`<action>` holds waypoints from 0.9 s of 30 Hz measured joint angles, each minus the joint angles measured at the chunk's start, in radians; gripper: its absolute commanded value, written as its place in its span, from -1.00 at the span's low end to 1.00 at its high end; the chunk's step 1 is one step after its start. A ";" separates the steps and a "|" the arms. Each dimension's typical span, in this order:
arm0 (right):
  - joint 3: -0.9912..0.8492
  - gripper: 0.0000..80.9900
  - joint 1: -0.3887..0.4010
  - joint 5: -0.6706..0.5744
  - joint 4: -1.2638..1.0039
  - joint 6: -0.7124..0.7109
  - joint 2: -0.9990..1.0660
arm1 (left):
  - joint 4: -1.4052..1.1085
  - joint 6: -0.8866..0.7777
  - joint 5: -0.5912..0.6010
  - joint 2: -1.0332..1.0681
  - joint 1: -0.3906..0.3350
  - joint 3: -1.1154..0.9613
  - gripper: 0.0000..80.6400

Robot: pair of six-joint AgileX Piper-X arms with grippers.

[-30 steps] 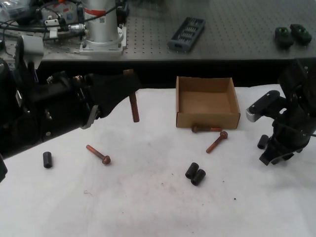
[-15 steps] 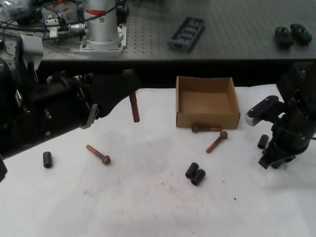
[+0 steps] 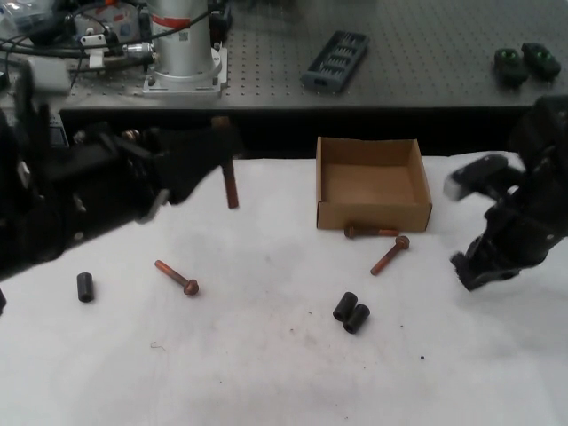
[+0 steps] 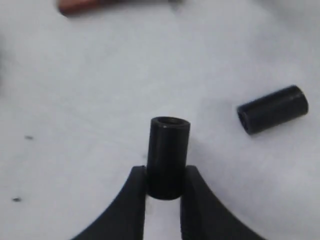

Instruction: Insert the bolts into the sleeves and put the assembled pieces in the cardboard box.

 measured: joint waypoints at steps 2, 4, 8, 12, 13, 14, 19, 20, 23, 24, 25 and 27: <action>0.116 -0.87 -0.002 -0.192 -0.095 0.028 -0.105 | -0.082 0.003 0.001 0.010 0.031 0.000 -0.99; 0.217 -0.87 -0.002 -0.329 -0.205 0.042 -0.213 | -0.239 -0.011 0.008 0.059 0.057 0.000 -0.99; 0.474 -0.87 0.000 -0.599 -0.605 0.185 -0.424 | -0.485 -0.107 0.023 0.179 0.069 0.000 -0.99; 0.601 -0.87 0.003 -0.689 -0.875 0.330 -0.469 | -0.747 -0.263 0.044 0.333 0.059 0.000 -0.99; 0.607 -0.87 0.003 -0.692 -0.887 0.336 -0.469 | -0.817 -0.301 0.048 0.372 0.053 0.000 -0.99; 0.630 -0.87 0.008 -0.700 -0.933 0.359 -0.468 | -0.899 -0.347 0.050 0.428 0.037 0.000 -0.99; 0.719 -0.87 0.066 -0.715 -1.081 0.435 -0.468 | -0.937 -0.443 0.093 0.512 -0.050 0.000 -0.99; 0.731 -0.87 0.088 -0.715 -1.105 0.435 -0.468 | -0.937 -0.443 0.093 0.512 -0.050 0.000 -0.99; 0.748 -0.87 0.149 -0.707 -1.142 0.443 -0.457 | -0.937 -0.443 0.106 0.518 -0.087 -0.003 -0.99; 0.750 -0.87 0.167 -0.702 -1.150 0.442 -0.451 | -0.937 -0.443 0.108 0.518 -0.091 -0.003 -0.99; 0.750 -0.87 0.182 -0.698 -1.161 0.444 -0.443 | -0.937 -0.439 0.114 0.518 -0.106 -0.007 -0.99; 0.752 -0.87 0.193 -0.693 -1.175 0.445 -0.435 | -0.943 -0.431 0.136 0.518 -0.132 -0.019 -0.99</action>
